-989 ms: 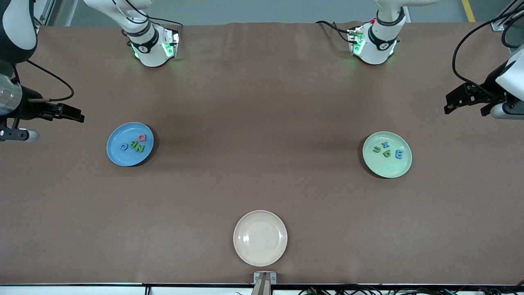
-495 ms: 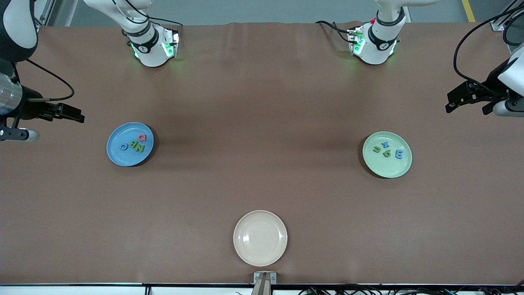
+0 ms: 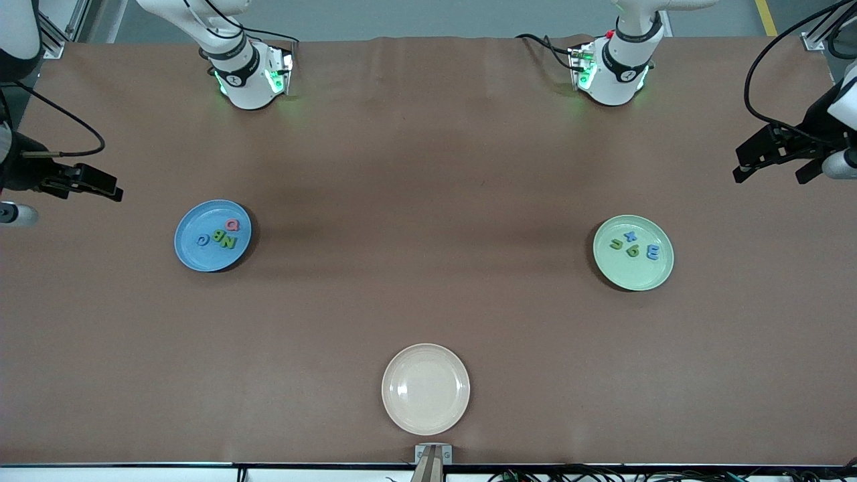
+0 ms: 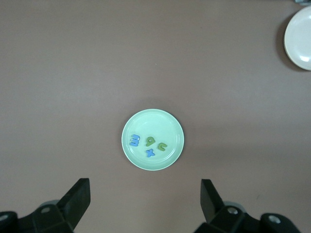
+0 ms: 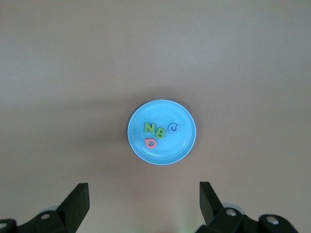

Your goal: Sort uppercase to blue plate, lowercase to green plate

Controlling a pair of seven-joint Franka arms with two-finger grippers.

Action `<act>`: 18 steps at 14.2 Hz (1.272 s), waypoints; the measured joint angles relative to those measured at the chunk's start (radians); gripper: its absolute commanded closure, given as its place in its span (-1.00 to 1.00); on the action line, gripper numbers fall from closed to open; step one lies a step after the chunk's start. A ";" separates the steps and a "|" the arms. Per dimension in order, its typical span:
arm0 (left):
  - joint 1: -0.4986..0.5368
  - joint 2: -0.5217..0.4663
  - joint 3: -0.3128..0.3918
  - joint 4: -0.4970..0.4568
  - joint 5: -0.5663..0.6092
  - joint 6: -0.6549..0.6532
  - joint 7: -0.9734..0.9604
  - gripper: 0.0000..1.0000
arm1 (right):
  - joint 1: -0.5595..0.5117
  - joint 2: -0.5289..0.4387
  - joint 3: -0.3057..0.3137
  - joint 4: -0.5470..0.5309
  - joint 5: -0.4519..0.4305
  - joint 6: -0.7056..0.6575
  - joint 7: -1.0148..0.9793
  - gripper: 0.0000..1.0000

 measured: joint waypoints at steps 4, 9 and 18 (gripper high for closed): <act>0.001 0.000 0.001 0.011 0.000 0.000 -0.007 -1.00 | 0.000 0.003 0.000 0.027 0.000 -0.017 0.002 -1.00; 0.000 0.001 0.001 0.011 0.000 0.000 -0.010 -1.00 | -0.009 0.006 -0.004 0.012 0.000 -0.045 0.009 -1.00; 0.001 0.011 0.002 0.011 0.000 0.000 -0.012 -1.00 | -0.019 -0.121 -0.001 -0.037 0.000 -0.094 0.009 -1.00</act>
